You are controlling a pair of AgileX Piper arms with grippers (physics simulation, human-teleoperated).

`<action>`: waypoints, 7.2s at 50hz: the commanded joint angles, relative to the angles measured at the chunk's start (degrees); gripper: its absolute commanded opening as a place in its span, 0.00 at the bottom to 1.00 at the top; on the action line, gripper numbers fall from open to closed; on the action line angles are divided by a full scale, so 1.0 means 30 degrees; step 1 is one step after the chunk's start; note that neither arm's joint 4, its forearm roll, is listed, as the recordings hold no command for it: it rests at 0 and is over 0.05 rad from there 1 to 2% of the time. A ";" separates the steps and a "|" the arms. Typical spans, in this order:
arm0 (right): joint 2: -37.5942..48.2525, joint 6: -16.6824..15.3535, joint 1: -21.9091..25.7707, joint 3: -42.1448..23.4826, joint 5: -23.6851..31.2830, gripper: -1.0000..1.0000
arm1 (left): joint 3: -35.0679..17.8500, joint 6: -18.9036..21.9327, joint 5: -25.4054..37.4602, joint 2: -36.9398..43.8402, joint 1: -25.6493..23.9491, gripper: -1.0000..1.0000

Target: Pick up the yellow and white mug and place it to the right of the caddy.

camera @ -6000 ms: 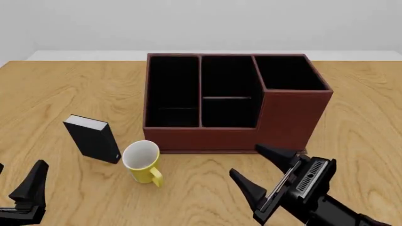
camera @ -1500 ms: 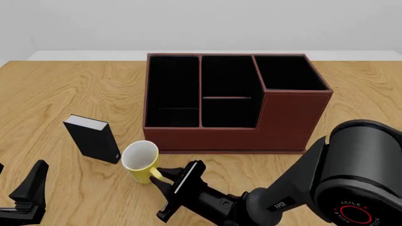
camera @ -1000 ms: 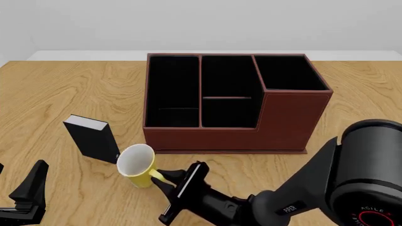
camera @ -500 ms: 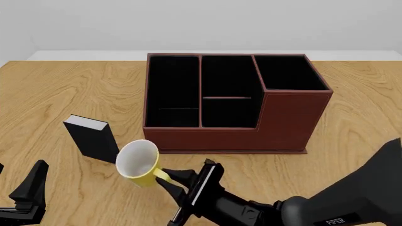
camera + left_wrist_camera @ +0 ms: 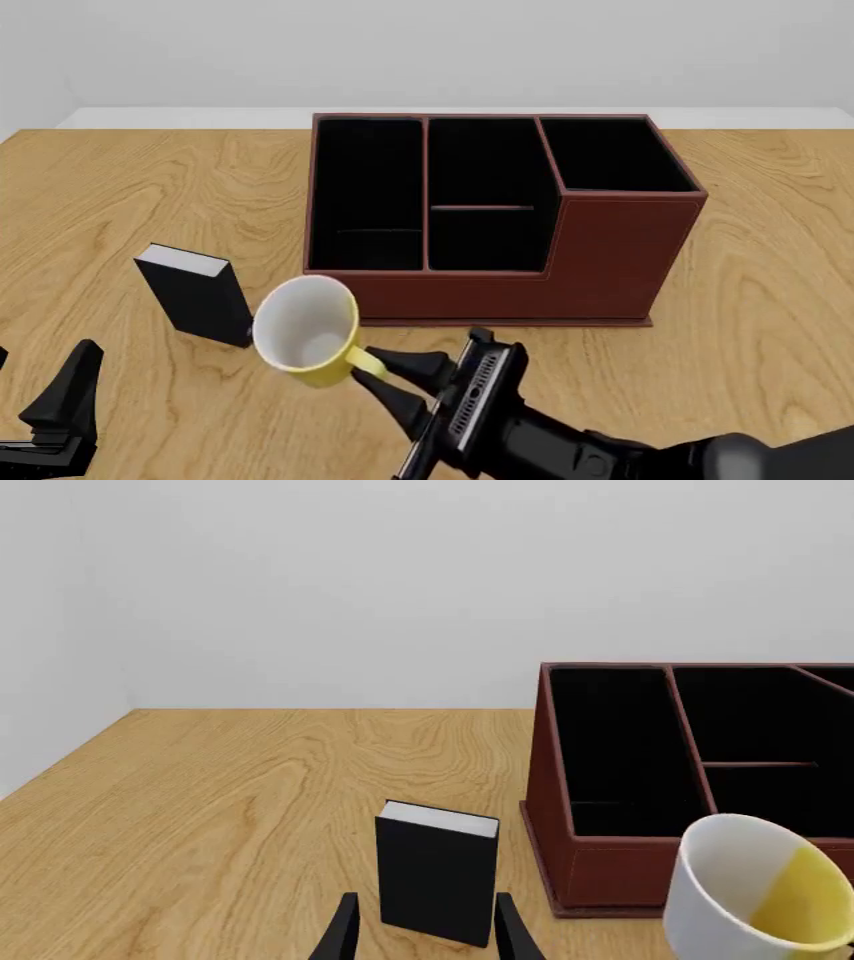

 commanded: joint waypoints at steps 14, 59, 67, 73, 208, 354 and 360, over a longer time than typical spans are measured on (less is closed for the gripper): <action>-0.4592 -0.0768 -0.0372 0.1224 0.1550 0.00 | 0.0000 0.0000 0.0000 0.0000 0.0000 1.00; -1.3230 -0.1114 -0.4179 0.2349 0.6191 0.00 | 0.0000 0.0000 0.0000 0.0000 0.0000 1.00; -1.4950 -0.0971 -0.5281 0.2321 0.7211 0.00 | 0.0000 0.0000 0.0000 0.0000 0.0000 1.00; -1.5592 -0.0979 -0.5831 0.2184 0.7774 0.00 | 0.0000 0.0000 0.0000 0.0000 0.0000 1.00; -1.3764 0.1335 -2.2996 0.0832 0.6960 0.00 | 0.0000 0.0000 0.0000 0.0000 0.0000 1.00; 0.1795 0.0827 -2.3427 0.1510 -0.1830 0.00 | 0.0000 0.0000 0.0000 0.0000 0.0000 1.00; 0.2045 0.0800 -2.3443 0.1363 -0.1830 0.00 | 0.0000 0.0000 0.0000 0.0000 0.0000 1.00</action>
